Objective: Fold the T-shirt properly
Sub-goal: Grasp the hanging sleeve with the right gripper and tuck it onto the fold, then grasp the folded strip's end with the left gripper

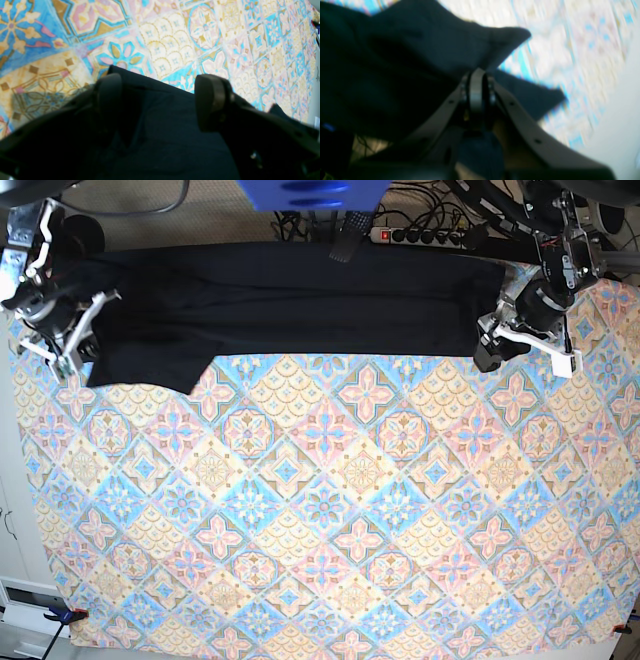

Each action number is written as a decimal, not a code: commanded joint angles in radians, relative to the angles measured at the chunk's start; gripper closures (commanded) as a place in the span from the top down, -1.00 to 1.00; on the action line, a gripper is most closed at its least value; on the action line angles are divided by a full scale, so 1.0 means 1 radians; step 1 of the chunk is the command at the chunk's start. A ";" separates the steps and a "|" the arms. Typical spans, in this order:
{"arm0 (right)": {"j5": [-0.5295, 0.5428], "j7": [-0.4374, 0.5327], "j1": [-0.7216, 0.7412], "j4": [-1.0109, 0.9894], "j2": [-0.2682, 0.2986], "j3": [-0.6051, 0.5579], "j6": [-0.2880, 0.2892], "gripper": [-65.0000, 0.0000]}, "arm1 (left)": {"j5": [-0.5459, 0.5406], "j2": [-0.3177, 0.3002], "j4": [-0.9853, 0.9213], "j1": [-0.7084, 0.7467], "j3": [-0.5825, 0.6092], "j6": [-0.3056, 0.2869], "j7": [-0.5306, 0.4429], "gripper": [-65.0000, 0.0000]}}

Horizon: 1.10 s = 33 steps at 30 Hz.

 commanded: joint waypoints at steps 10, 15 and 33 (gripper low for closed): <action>0.033 0.016 -0.175 0.061 0.017 0.051 -0.004 -0.98 | -0.010 -0.010 0.015 -0.001 -0.005 -0.006 -0.015 0.39; 0.031 0.016 -0.178 0.060 0.017 0.060 -0.004 -0.91 | -0.008 -0.022 0.014 -0.001 0.000 -0.006 -0.015 0.39; 0.034 0.016 -0.139 0.063 -0.069 0.287 -0.004 -0.26 | -0.006 -0.341 -0.146 -0.092 0.184 -0.027 0.204 0.39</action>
